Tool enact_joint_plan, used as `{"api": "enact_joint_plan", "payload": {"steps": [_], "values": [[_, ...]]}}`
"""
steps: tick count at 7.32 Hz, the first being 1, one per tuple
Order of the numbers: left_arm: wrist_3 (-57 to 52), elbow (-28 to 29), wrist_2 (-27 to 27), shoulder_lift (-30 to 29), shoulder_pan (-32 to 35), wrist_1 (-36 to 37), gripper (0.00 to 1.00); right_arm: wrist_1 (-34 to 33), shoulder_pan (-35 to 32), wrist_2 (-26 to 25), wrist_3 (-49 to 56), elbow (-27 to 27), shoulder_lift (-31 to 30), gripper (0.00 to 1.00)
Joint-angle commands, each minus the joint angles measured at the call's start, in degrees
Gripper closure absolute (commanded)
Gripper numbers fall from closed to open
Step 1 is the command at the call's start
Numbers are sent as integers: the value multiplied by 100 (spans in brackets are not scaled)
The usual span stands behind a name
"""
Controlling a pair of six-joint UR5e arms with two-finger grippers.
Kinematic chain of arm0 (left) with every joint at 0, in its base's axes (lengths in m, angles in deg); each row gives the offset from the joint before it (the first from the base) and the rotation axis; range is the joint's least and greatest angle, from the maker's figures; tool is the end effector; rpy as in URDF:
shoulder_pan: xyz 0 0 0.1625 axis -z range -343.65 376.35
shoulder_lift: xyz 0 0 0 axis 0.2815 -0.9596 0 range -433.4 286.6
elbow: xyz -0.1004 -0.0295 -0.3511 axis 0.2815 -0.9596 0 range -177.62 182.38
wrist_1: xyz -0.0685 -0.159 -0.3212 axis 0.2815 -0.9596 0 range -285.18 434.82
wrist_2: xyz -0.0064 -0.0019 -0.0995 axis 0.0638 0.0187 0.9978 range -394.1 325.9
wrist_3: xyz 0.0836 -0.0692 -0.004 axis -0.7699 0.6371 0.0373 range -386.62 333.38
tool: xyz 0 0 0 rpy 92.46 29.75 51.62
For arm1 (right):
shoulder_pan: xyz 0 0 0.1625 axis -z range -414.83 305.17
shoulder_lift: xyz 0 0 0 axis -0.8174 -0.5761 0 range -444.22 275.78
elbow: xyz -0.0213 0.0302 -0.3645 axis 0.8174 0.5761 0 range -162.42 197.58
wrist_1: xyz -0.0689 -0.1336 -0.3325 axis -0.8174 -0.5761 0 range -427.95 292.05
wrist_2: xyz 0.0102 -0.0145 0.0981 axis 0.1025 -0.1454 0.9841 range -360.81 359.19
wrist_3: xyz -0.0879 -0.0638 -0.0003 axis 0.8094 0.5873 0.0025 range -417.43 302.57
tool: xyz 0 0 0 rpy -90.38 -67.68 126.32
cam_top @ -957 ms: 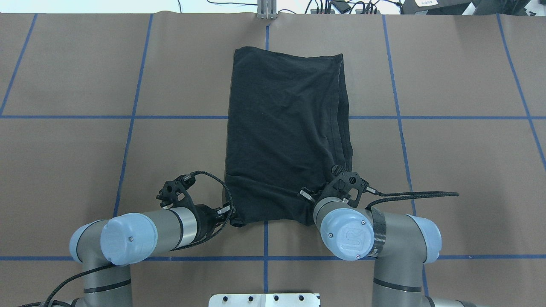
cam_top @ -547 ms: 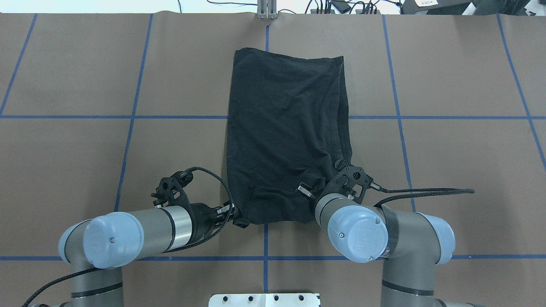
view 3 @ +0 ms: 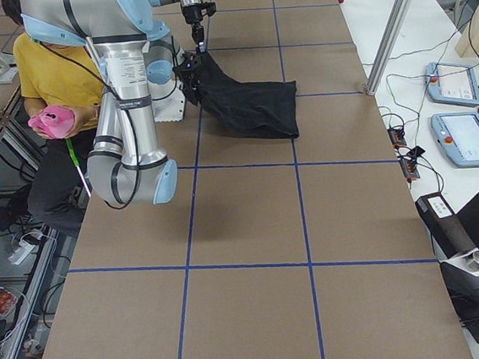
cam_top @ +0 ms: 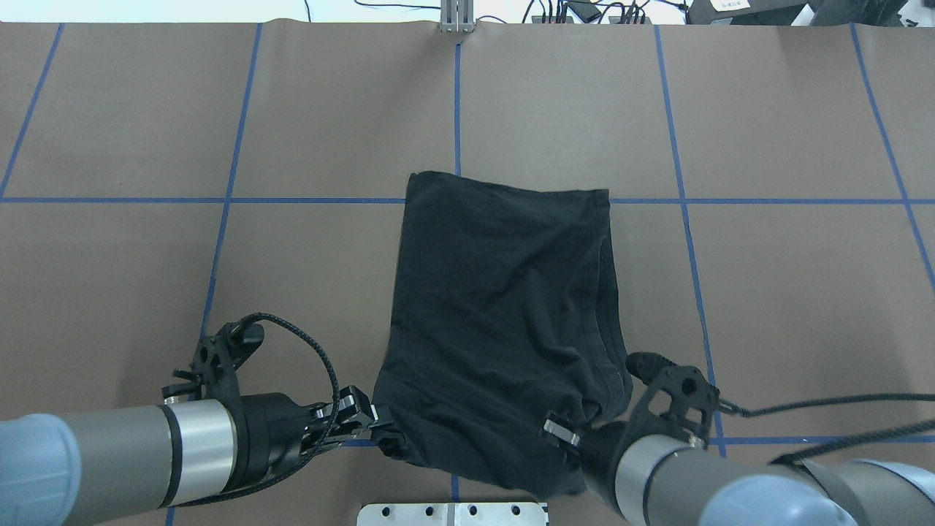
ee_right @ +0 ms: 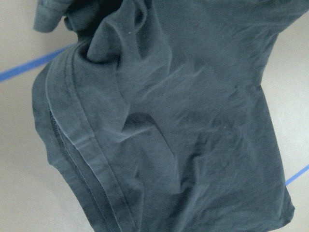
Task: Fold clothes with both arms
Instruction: 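Grasp the near shirt edge with both grippers and lift it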
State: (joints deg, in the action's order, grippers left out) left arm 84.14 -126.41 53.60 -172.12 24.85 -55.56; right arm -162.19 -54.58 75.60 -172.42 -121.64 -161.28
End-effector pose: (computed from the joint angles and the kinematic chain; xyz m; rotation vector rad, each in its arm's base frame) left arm 0.3723 -0.1949 0.1785 -0.1334 1.5447 -0.4360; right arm -0.3836 -0.1572 0.1908 -0.0082 -1.0411 0.5125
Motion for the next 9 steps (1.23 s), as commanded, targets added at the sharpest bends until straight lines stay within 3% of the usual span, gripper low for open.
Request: {"api": "enact_joint_plan", "payload": {"steps": [1,3,5,7,9], "values": [[218,-453,2,64,-138,118,100,-482,555,-256,-314,-606,-37,100],[148,-332,19,-163,-94,459,100,-491,224,-266,-288,-554,-2,100],[95,377,-7,-602,300,681,100,-482,-111,-371,-252,-274,25,100],[-203,1073,-16,-1086,634,681,100,-412,-576,-468,-217,339,417,100],[-554,1277,2,-1219,1012,690,100,-412,-1121,-416,-113,1227,1138,100]]}}
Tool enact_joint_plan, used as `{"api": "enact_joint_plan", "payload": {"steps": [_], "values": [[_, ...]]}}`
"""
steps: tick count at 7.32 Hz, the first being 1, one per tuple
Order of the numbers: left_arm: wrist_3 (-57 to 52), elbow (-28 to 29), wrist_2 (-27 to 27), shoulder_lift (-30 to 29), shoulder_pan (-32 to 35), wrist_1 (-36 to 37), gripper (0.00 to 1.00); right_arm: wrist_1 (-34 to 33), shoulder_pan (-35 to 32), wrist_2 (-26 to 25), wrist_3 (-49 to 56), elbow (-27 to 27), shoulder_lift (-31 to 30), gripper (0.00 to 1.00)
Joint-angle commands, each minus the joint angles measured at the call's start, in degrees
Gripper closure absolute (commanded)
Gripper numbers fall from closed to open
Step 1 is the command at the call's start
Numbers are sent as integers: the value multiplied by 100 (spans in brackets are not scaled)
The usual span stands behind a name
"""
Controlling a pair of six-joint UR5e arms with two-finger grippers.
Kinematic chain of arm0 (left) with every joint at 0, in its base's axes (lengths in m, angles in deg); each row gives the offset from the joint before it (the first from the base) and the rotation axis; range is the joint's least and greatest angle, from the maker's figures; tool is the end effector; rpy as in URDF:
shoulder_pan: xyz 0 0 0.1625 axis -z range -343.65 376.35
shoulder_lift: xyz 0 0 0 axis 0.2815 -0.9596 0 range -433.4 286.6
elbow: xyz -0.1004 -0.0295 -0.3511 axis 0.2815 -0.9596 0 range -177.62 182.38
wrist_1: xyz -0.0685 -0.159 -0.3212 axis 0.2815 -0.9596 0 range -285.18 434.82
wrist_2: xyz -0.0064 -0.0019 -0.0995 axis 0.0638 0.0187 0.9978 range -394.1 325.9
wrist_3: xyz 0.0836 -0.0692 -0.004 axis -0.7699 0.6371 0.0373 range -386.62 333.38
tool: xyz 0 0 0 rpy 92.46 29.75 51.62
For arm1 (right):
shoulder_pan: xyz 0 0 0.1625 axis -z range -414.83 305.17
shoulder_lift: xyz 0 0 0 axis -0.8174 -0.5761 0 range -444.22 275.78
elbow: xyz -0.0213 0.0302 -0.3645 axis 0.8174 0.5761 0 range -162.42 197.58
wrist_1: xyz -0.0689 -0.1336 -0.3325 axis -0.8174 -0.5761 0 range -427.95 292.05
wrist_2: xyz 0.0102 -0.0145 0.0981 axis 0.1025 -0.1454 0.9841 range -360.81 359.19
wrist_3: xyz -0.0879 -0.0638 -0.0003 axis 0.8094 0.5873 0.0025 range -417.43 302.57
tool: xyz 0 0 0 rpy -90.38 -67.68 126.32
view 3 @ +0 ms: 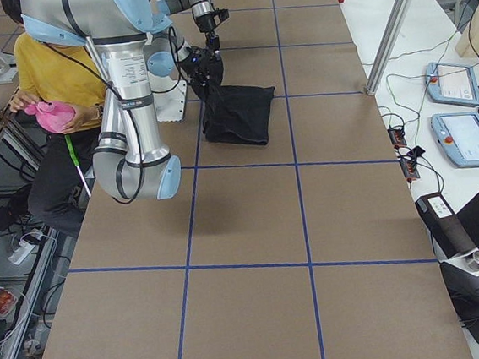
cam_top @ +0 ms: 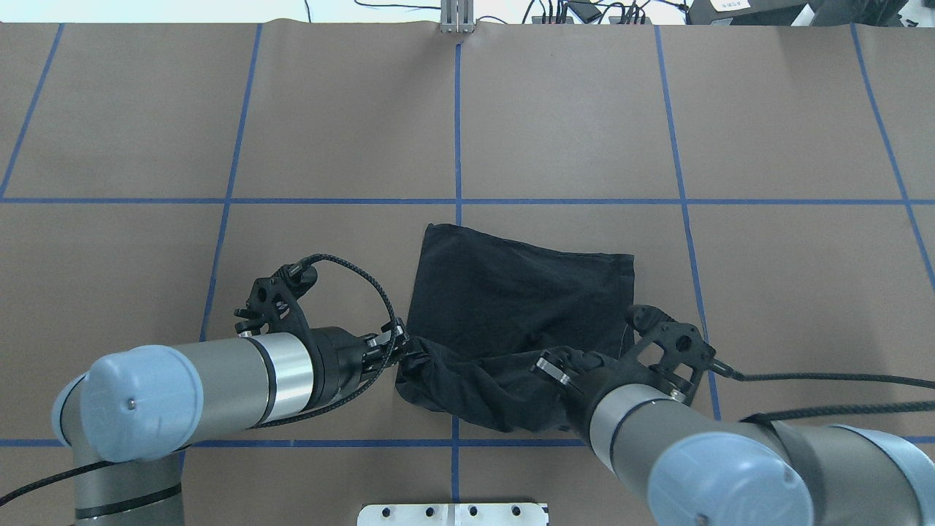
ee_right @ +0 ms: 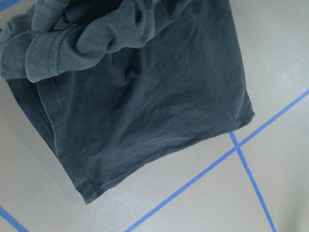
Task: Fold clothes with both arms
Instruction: 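Grasp the near shirt edge with both grippers and lift it, then fold the near edge with both grippers away from the robot over the shirt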
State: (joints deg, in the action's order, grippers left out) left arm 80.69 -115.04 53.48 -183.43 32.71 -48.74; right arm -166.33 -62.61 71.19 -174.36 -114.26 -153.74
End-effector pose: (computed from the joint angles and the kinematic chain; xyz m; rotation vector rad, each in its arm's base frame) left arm 0.4196 -0.2670 0.1749 0.0236 1.4340 -0.5148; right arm -0.4015 -0.2233 0.1851 0.1344 -0.9903 0.7037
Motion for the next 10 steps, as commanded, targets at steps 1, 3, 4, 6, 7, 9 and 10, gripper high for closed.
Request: {"api": "enact_joint_plan", "payload": {"steps": [1,3,4,6,7,9,10], "values": [[-384,211,22,-158,410,8,100,-6,-442,25,152,528,396,100],[-508,831,31,-613,666,17,100,-6,-749,147,275,711,396,100],[-526,1262,31,-938,754,17,100,3,-899,183,346,878,404,100],[-544,1914,40,-1344,903,-1,100,3,-1198,350,416,1273,553,100],[-779,2064,31,-1380,956,-1,100,3,-1338,420,425,1649,824,100],[-887,2293,31,-1389,1009,-45,100,12,-1576,526,486,2257,1203,100],[-887,2529,31,-1572,1027,-54,100,12,-1682,579,574,2434,1265,100]]}}
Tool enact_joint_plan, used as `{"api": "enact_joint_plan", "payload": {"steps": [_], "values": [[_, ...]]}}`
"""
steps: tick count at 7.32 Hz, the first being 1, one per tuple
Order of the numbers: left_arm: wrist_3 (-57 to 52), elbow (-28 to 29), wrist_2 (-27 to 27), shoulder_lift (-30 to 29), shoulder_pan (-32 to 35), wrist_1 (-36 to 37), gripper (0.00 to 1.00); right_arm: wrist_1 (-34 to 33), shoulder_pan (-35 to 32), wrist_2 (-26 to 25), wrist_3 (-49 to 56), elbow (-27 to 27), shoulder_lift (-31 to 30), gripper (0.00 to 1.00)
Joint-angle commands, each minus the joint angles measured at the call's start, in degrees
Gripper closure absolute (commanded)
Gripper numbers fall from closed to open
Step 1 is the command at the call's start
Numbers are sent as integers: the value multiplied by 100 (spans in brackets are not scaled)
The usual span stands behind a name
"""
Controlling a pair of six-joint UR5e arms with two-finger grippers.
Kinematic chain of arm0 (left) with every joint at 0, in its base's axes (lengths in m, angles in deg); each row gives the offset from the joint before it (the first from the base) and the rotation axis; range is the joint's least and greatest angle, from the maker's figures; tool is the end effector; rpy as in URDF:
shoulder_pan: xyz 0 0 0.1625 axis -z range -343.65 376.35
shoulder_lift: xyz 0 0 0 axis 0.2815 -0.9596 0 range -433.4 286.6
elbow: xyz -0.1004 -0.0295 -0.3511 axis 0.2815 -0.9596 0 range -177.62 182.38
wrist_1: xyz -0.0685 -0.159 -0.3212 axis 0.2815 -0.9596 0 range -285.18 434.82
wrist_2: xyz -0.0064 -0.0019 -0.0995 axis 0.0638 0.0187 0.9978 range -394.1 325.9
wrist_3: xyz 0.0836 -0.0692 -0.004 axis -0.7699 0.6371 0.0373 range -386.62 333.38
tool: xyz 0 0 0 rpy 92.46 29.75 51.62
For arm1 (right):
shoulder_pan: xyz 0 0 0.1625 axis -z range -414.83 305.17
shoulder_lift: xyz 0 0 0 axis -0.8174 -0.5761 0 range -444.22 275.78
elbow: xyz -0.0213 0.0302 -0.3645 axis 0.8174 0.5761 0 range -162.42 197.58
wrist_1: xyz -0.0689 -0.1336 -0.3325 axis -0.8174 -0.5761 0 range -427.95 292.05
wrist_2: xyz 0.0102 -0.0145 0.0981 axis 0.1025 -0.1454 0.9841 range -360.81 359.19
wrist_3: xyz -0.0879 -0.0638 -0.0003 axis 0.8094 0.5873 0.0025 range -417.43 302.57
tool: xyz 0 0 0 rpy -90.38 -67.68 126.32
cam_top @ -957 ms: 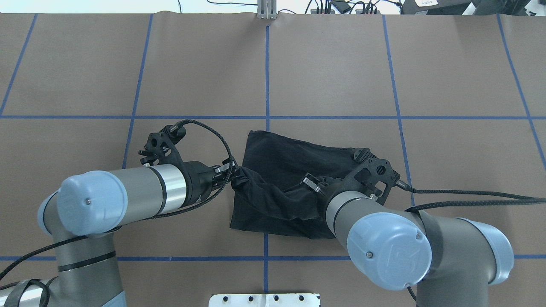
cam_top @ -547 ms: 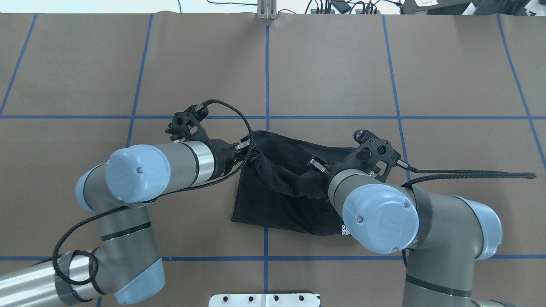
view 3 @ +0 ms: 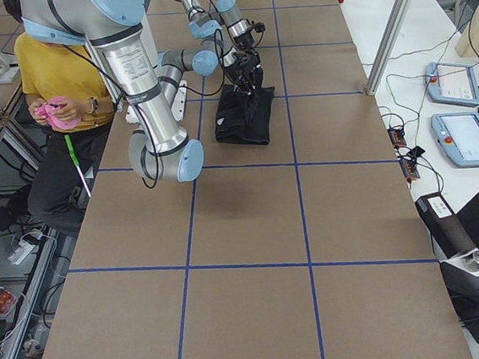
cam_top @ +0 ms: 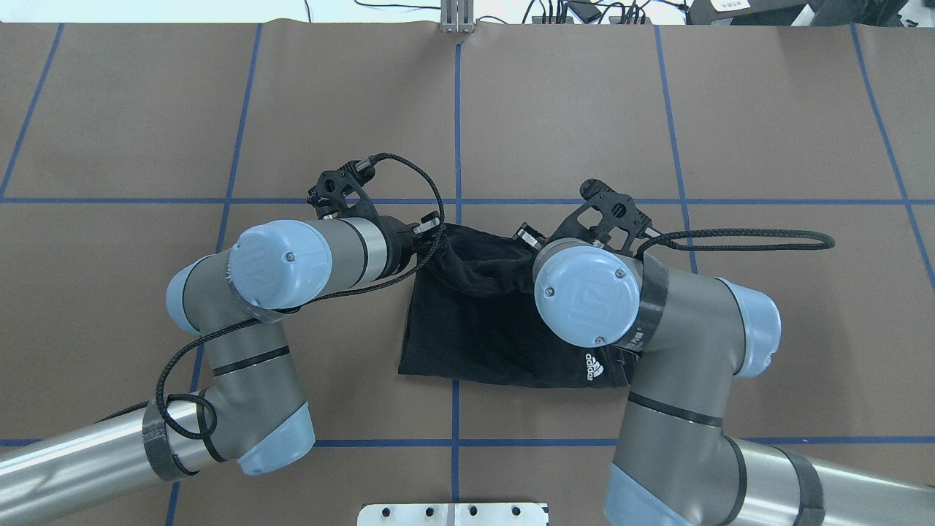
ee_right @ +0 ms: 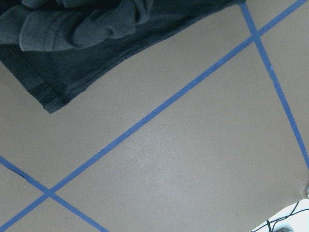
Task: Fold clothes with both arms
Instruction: 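Fold the near edge with both grippers away from the robot over the shirt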
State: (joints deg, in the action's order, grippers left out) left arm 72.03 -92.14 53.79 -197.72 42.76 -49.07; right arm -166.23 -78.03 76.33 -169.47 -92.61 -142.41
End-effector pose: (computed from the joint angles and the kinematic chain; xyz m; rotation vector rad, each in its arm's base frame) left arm 0.4801 -0.3918 0.1891 0.2308 1.2684 -0.5495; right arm -0.4410 -0.3604 0.2138 0.2283 -0.7813 0.8327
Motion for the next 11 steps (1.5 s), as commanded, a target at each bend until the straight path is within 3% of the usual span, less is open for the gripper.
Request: {"api": "enact_joint_plan", "payload": {"steps": [1,2,4,5,6,8,9,11], "values": [[-21,546,-9,-354,22,-38,100,1,-210,74,164,383,133,100],[-30,810,-18,-513,22,-47,100,45,-263,74,191,523,133,100],[-47,953,-18,-514,84,-47,100,884,-334,65,444,1163,133,100],[-273,971,-9,-514,101,-39,95,1089,-430,91,620,1297,133,100],[-667,962,0,-514,136,-47,60,1091,-666,474,987,1333,133,68],[-715,953,17,-514,268,-47,12,1074,-1228,1213,1718,1377,185,0],[-759,927,35,-514,321,-21,2,1056,-1439,1460,2129,1386,194,0],[-1503,586,865,-453,671,23,1,1030,-1678,2198,2642,1273,229,0]]}}
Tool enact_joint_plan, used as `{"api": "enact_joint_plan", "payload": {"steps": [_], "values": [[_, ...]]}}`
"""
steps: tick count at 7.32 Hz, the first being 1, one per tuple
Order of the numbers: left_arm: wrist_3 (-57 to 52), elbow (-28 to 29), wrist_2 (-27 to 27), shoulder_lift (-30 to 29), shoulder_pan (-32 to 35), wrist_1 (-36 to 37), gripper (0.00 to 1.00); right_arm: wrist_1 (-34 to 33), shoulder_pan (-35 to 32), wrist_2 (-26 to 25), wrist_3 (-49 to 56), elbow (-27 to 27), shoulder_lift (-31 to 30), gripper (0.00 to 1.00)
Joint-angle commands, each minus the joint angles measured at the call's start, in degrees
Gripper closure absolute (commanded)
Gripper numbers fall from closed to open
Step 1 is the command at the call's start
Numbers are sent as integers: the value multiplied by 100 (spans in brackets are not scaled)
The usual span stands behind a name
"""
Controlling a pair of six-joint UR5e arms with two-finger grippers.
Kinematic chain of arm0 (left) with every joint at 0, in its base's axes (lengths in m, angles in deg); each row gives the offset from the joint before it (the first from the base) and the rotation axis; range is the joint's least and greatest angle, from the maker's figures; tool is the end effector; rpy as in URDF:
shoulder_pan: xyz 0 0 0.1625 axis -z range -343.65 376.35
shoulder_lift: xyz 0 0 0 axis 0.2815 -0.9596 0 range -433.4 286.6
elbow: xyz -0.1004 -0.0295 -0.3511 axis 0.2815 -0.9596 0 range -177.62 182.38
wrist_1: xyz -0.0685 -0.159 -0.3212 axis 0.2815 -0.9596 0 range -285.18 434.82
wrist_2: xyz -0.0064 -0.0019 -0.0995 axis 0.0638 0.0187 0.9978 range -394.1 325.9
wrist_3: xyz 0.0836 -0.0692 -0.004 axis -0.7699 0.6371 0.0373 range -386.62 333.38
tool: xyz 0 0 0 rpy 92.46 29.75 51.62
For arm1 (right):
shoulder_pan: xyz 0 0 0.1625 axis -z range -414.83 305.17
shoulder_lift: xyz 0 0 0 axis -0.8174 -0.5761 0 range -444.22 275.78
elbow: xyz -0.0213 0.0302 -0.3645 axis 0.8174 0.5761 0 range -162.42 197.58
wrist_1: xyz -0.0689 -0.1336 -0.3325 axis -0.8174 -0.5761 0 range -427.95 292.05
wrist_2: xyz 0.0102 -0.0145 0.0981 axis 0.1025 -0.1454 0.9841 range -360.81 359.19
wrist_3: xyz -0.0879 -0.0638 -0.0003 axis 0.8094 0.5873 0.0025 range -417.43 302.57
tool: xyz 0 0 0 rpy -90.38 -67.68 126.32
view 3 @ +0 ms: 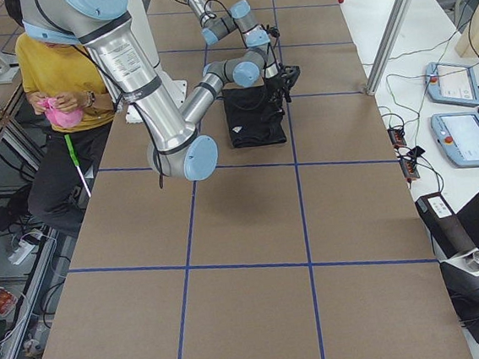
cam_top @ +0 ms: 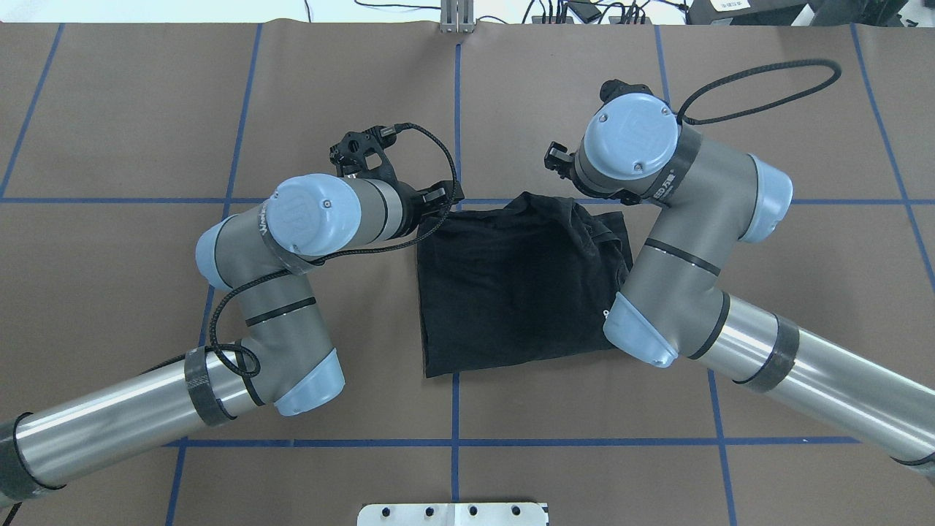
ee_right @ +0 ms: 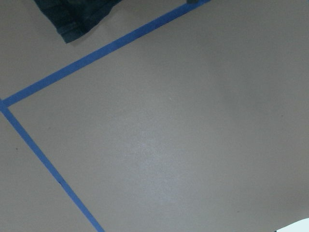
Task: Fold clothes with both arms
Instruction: 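Fold the near edge with both grippers away from the robot over the shirt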
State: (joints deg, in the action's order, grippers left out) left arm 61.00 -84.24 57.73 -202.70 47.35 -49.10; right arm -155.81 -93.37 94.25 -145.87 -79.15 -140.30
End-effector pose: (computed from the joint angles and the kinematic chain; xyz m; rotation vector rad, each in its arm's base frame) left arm 0.4845 -0.4427 0.1905 0.3261 1.1858 -0.4160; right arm -0.3990 -0.4761 0.2569 0.1798 -0.7409 0.5815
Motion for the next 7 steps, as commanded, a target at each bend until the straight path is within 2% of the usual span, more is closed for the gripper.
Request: {"api": "enact_joint_plan", "payload": {"steps": [1,2,3,4,5,6,7], "values": [[-795,-336,623,229,292,26,1,-12,82,330,266,-256,27,0],[-1173,-451,634,422,345,9,1,-12,467,16,214,-337,27,0],[-1342,-513,625,589,363,-35,1,-21,958,-631,204,-276,114,0],[-1344,-513,625,608,380,-35,1,-12,1172,-916,161,-50,280,0],[-1344,-522,625,608,381,-44,1,40,1226,-945,56,362,438,2],[-1335,-522,625,617,381,-44,1,49,1218,-1075,98,618,553,17],[-1309,-522,625,617,381,-44,1,-3,1166,-1172,247,612,502,34]]}}
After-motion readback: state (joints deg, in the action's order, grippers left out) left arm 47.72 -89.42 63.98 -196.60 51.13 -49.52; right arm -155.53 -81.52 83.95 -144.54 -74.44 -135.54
